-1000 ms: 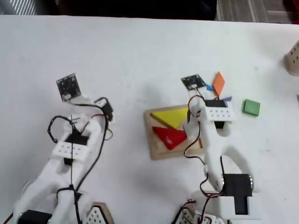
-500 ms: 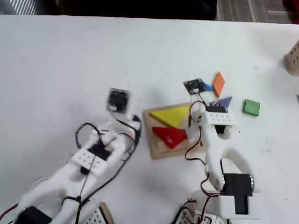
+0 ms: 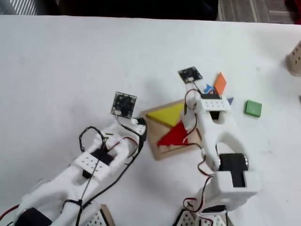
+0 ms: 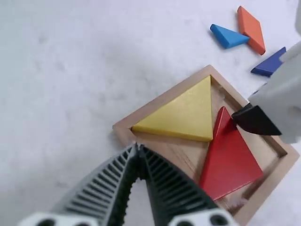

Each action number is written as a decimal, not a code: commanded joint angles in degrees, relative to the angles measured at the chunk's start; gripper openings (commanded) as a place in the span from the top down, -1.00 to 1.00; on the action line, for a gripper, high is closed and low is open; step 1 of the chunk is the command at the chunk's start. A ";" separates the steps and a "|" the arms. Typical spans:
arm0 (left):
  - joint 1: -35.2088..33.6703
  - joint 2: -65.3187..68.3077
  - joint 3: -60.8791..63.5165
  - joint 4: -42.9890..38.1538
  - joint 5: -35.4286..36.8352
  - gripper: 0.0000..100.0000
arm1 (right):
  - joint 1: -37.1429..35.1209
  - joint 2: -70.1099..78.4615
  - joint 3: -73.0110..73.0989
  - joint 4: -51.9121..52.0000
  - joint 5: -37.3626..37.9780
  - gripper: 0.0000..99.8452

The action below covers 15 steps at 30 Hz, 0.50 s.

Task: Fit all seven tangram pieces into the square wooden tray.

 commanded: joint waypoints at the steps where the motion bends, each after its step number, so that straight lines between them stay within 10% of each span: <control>1: 0.22 -1.71 -0.35 -1.49 -0.53 0.95 | -1.45 1.54 -5.98 2.15 -1.58 0.95; 15: -1.80 -1.89 -0.44 -1.49 -0.53 0.95 | 2.95 -6.37 -6.68 12.62 -7.56 0.96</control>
